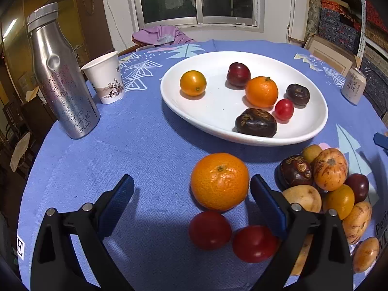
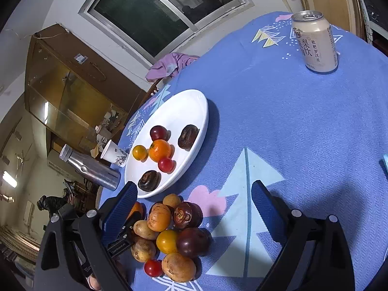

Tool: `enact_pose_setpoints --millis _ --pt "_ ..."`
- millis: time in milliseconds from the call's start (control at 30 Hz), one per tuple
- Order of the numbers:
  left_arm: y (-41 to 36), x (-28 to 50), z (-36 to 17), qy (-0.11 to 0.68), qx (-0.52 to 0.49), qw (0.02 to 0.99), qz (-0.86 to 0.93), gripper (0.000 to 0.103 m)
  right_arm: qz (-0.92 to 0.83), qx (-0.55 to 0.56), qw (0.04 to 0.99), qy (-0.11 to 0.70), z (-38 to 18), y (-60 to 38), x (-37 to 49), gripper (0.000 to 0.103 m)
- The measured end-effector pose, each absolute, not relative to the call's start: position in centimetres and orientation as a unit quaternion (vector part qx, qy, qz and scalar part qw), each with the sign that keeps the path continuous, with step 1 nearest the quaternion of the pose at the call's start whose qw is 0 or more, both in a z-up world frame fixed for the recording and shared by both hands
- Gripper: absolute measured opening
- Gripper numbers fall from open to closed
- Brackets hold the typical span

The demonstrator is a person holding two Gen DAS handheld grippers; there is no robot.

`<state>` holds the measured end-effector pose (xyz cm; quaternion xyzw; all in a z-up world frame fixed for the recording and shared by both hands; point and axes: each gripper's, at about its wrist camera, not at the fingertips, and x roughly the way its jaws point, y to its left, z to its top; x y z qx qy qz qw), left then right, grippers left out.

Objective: Organize fruits
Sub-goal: 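Move the left gripper onto the orange on the tablecloth and close it, then grasp the pale striped fruit with the right gripper while the left gripper lifts the orange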

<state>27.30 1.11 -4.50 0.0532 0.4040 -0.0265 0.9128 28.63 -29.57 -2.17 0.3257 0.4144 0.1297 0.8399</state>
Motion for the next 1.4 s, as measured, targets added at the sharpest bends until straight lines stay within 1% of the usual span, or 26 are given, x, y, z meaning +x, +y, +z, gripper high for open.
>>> enact_pose_setpoints --millis 33,67,100,167,200,267,300,367,567,700,833,967,1100,1167,1233,1400 --pt "1.2 27.3 -4.5 0.403 0.049 0.913 -0.028 0.094 0.129 0.326 0.839 0.415 -2.2 -29.6 28.6 0.096" --pt "1.4 27.4 -4.4 0.403 0.042 0.914 -0.032 0.092 0.129 0.326 0.839 0.416 -2.3 -29.6 28.7 0.096" --pt "1.6 27.5 -4.4 0.404 0.032 0.913 -0.042 0.088 0.128 0.325 0.839 0.417 -2.3 -29.6 28.7 0.096" --pt "1.8 27.7 -4.4 0.408 0.014 0.911 -0.062 0.077 0.128 0.324 0.839 0.417 -2.3 -29.5 28.7 0.096" --pt "1.8 27.8 -4.5 0.410 0.011 0.909 -0.068 0.075 0.128 0.323 0.839 0.418 -2.3 -29.5 28.7 0.096" --pt "1.5 27.8 -4.6 0.411 0.010 0.908 -0.081 0.065 0.128 0.322 0.840 0.418 -2.4 -29.5 28.7 0.096" --pt "1.3 27.8 -4.6 0.412 0.009 0.907 -0.089 0.061 0.128 0.322 0.840 0.418 -2.4 -29.5 28.8 0.096" --pt "0.9 27.7 -4.7 0.415 0.007 0.903 -0.107 0.047 0.128 0.320 0.840 0.419 -2.4 -29.4 28.8 0.096" --pt "0.8 27.3 -4.3 0.406 0.011 0.909 -0.094 0.046 0.130 0.316 0.841 0.419 -2.4 -29.3 28.9 0.096" --pt "2.6 26.5 -2.6 0.382 -0.011 0.921 -0.072 0.046 0.137 0.304 0.848 0.412 -2.2 -29.0 28.8 0.096" --pt "5.2 25.2 -0.5 0.351 -0.039 0.935 -0.043 0.046 0.183 0.259 0.857 0.406 -1.2 -26.8 28.3 0.096" --pt "7.5 24.9 -0.3 0.355 -0.077 0.931 -0.040 0.046 0.243 0.186 0.856 0.417 -0.7 -22.6 27.5 0.094" --pt "7.6 24.9 0.0 0.355 -0.083 0.930 -0.051 0.046 0.263 0.168 0.845 0.435 -1.2 -20.6 27.5 0.082" --pt "7.0 24.8 0.1 0.354 -0.077 0.930 -0.058 0.046 0.258 0.170 0.844 0.438 -1.4 -20.3 27.7 0.079" --pt "6.5 24.7 0.0 0.355 -0.071 0.930 -0.064 0.046 0.254 0.167 0.845 0.441 -1.5 -19.8 28.0 0.064" --pt "5.5 24.5 0.1 0.355 -0.059 0.930 -0.077 0.046 0.229 0.156 0.848 0.452 -2.5 -18.4 28.7 0.055"
